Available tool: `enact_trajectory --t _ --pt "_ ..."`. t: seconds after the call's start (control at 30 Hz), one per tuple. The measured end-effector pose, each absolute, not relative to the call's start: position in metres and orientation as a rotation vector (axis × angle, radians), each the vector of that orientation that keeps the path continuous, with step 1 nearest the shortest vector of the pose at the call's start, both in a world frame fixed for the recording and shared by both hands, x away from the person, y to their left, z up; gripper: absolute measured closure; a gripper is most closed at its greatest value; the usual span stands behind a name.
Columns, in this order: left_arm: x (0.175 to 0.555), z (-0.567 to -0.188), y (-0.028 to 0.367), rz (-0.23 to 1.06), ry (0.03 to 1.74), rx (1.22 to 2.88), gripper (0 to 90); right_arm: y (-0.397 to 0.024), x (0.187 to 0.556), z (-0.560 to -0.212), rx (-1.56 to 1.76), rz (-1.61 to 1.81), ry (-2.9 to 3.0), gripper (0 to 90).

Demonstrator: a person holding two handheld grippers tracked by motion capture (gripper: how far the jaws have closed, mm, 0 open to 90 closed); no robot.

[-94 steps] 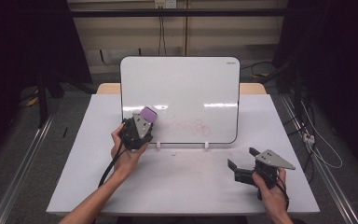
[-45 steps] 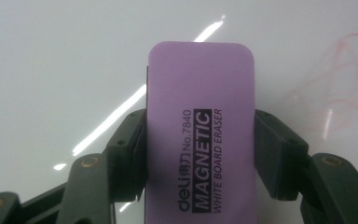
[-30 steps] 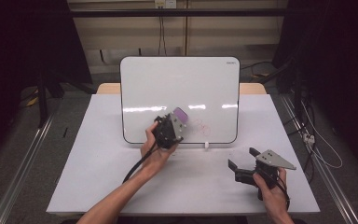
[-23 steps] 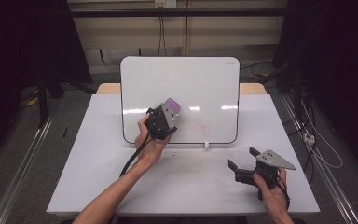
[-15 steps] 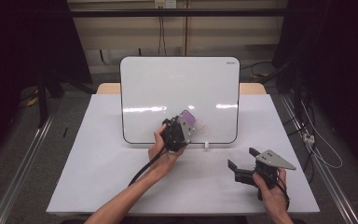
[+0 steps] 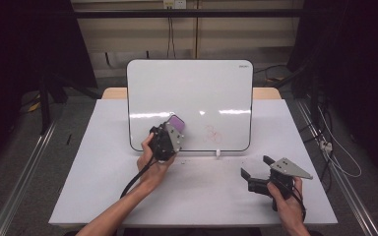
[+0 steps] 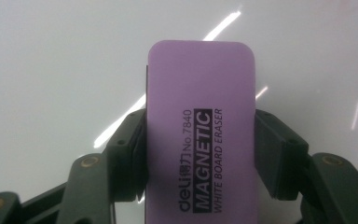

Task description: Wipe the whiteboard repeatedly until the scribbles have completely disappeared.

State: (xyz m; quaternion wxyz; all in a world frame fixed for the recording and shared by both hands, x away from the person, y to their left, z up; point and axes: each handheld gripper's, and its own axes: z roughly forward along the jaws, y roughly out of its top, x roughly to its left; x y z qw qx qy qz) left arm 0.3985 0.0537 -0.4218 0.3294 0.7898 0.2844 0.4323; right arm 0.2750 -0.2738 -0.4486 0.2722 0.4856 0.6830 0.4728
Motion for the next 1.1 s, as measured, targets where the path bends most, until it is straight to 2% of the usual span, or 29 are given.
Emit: enact_trajectory --t 0.13,0.43,0.6,0.83,1.0,1.1 --pt "0.402 -0.420 0.057 1.117 0.778 2.040 41.3 -0.273 0.275 -0.448 1.309 1.271 1.838 6.1" --pt "0.402 -0.419 0.011 1.042 0.724 2.037 41.3 -0.273 0.276 -0.449 1.304 1.275 1.843 6.1" --pt "0.403 -0.415 -0.021 1.065 0.639 2.083 41.3 -0.275 0.275 -0.449 1.307 1.280 1.838 6.0" --pt "0.382 -0.438 -0.057 1.030 0.511 2.139 41.2 -0.275 0.275 -0.448 1.301 1.281 1.840 6.0" --pt "0.381 -0.440 -0.059 0.973 0.496 2.154 41.3 -0.275 0.275 -0.448 1.301 1.281 1.840 6.0" --pt "0.392 -0.428 -0.047 0.999 0.523 2.133 41.3 -0.276 0.274 -0.448 1.300 1.283 1.839 6.0"
